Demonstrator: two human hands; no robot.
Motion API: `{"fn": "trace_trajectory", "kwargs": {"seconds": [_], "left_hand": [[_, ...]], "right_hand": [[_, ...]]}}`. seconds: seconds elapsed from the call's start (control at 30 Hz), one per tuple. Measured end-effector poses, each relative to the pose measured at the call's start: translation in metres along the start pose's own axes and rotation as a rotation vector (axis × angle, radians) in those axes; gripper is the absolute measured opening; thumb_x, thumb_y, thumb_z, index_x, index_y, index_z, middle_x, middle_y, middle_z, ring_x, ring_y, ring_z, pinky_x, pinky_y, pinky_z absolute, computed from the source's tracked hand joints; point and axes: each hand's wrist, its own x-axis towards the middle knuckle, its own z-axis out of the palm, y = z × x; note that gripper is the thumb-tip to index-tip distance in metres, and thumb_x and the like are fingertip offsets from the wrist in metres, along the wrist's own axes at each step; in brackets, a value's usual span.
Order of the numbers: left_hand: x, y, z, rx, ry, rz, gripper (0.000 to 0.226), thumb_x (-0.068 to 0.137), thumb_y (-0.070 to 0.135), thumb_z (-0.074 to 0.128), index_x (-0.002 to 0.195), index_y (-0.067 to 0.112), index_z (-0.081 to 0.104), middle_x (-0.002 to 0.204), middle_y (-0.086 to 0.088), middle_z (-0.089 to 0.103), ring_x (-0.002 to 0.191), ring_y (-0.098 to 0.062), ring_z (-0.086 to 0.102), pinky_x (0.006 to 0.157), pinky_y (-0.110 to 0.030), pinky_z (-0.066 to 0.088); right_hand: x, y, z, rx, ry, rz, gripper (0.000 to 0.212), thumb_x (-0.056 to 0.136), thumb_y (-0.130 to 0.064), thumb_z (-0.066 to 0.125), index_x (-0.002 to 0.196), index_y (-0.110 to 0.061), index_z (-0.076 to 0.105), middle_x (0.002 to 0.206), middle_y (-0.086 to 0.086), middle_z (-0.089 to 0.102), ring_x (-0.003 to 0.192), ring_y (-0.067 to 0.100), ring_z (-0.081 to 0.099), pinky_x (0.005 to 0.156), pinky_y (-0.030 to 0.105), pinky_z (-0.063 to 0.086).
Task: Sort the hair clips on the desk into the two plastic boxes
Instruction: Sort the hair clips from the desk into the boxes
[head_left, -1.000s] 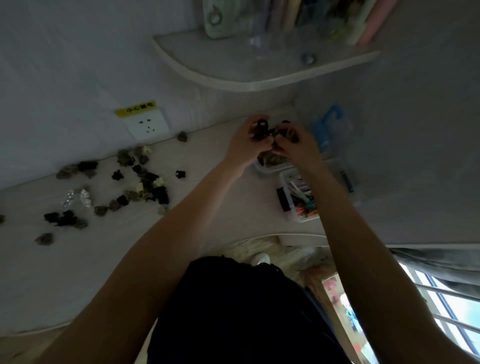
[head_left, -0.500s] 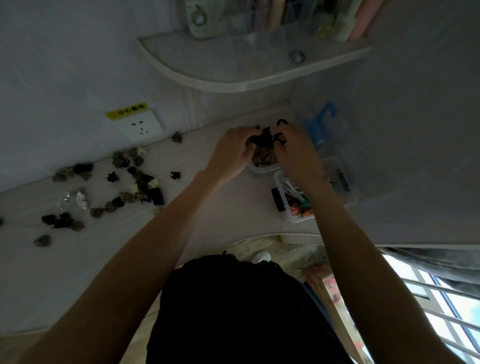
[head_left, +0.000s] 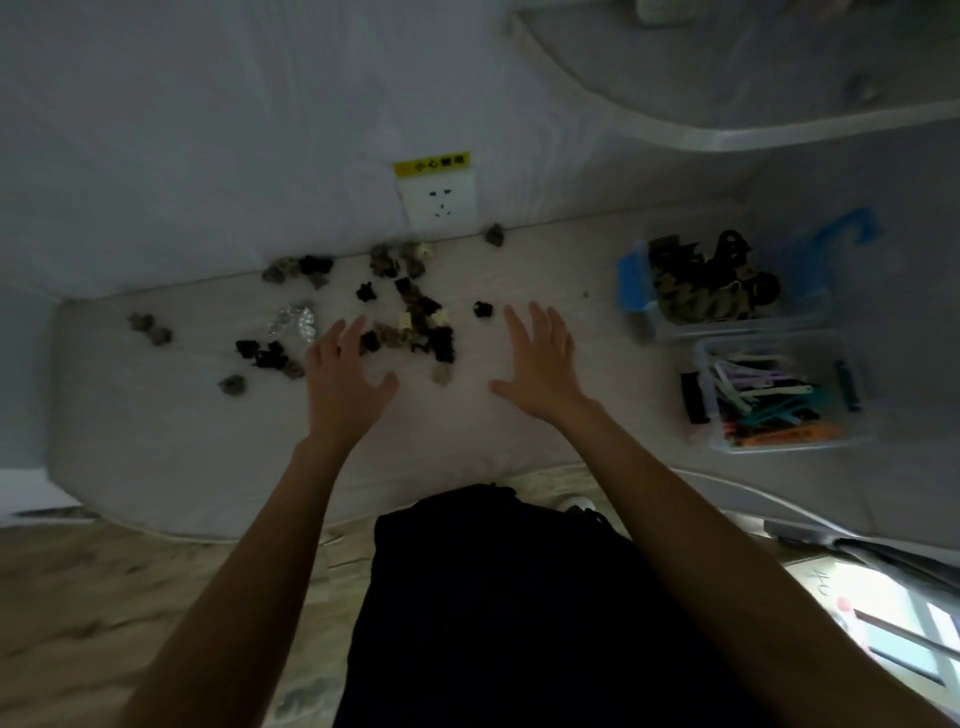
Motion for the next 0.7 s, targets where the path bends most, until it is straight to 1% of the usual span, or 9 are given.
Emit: {"fn": "trace_trajectory", "kwargs": {"seconds": [0.07, 0.13, 0.2, 0.3, 0.4, 0.5, 0.57, 0.67, 0.7], "left_hand": [[0.002, -0.01, -0.001, 0.031, -0.057, 0.005, 0.084, 0.076, 0.035, 0.071, 0.143, 0.012, 0.028, 0.146, -0.023, 0.031, 0.135, -0.039, 0.027, 0.112, -0.047, 0.02], [0.004, -0.01, 0.002, 0.017, -0.117, 0.023, 0.09, 0.073, 0.04, 0.073, 0.144, 0.013, 0.026, 0.146, -0.021, 0.03, 0.135, -0.038, 0.025, 0.112, -0.045, 0.021], [0.005, -0.006, 0.005, -0.001, -0.16, 0.064, 0.095, 0.067, 0.047, 0.072, 0.144, 0.014, 0.026, 0.145, -0.018, 0.031, 0.133, -0.037, 0.025, 0.112, -0.044, 0.021], [0.005, -0.001, 0.009, -0.047, -0.19, 0.064, 0.1, 0.064, 0.045, 0.076, 0.144, 0.016, 0.024, 0.143, -0.014, 0.03, 0.133, -0.035, 0.022, 0.111, -0.042, 0.018], [0.009, -0.002, 0.012, -0.071, -0.198, 0.077, 0.104, 0.058, 0.051, 0.074, 0.144, 0.016, 0.026, 0.136, -0.016, 0.037, 0.128, -0.035, 0.03, 0.109, -0.04, 0.018], [0.012, 0.0, 0.014, -0.051, -0.211, 0.112, 0.1, 0.064, 0.041, 0.078, 0.144, 0.015, 0.024, 0.132, -0.018, 0.041, 0.123, -0.034, 0.034, 0.107, -0.038, 0.02], [0.013, 0.004, 0.014, -0.076, -0.212, 0.12, 0.095, 0.068, 0.032, 0.078, 0.143, 0.013, 0.025, 0.132, -0.019, 0.04, 0.123, -0.034, 0.035, 0.105, -0.036, 0.022], [0.012, 0.012, 0.013, -0.229, -0.244, 0.076, 0.084, 0.07, 0.02, 0.077, 0.14, 0.014, 0.033, 0.13, -0.02, 0.04, 0.119, -0.034, 0.043, 0.102, -0.037, 0.033], [0.012, 0.014, 0.014, -0.282, -0.247, 0.063, 0.081, 0.069, 0.018, 0.077, 0.138, 0.014, 0.036, 0.128, -0.02, 0.041, 0.117, -0.033, 0.046, 0.099, -0.035, 0.037]], "right_hand": [[0.016, -0.004, -0.002, 0.016, 0.057, 0.063, 0.089, 0.086, -0.04, 0.057, 0.148, -0.021, -0.004, 0.157, 0.014, -0.009, 0.143, 0.036, -0.01, 0.116, 0.05, -0.002], [0.03, -0.005, -0.006, 0.08, 0.019, 0.089, 0.09, 0.085, -0.036, 0.06, 0.148, -0.021, -0.002, 0.157, 0.012, -0.004, 0.143, 0.036, -0.003, 0.116, 0.05, 0.004], [0.038, -0.013, -0.001, 0.101, -0.045, 0.016, 0.094, 0.08, -0.033, 0.066, 0.148, -0.019, 0.002, 0.157, 0.011, 0.006, 0.142, 0.035, 0.007, 0.117, 0.048, 0.01], [0.037, -0.037, 0.017, 0.118, -0.113, -0.1, 0.104, 0.072, -0.035, 0.074, 0.148, -0.016, 0.005, 0.152, 0.013, 0.017, 0.137, 0.034, 0.018, 0.114, 0.045, 0.02], [0.027, -0.054, 0.033, 0.118, -0.068, -0.105, 0.106, 0.069, -0.039, 0.077, 0.147, -0.018, 0.01, 0.148, 0.011, 0.021, 0.129, 0.032, 0.024, 0.104, 0.045, 0.035], [0.024, -0.066, 0.042, 0.117, 0.025, -0.07, 0.092, 0.069, -0.039, 0.077, 0.141, -0.017, 0.024, 0.136, 0.013, 0.033, 0.116, 0.033, 0.039, 0.088, 0.042, 0.043], [0.026, -0.071, 0.045, 0.137, 0.039, -0.061, 0.087, 0.071, -0.037, 0.077, 0.138, -0.013, 0.028, 0.125, 0.016, 0.04, 0.106, 0.033, 0.048, 0.08, 0.04, 0.045], [0.027, -0.071, 0.042, 0.184, 0.074, -0.058, 0.072, 0.076, -0.029, 0.073, 0.133, -0.008, 0.033, 0.119, 0.018, 0.046, 0.101, 0.034, 0.053, 0.076, 0.036, 0.043], [0.027, -0.07, 0.04, 0.21, 0.086, -0.063, 0.067, 0.077, -0.027, 0.072, 0.13, -0.008, 0.035, 0.118, 0.017, 0.047, 0.1, 0.033, 0.054, 0.074, 0.034, 0.041]]}}
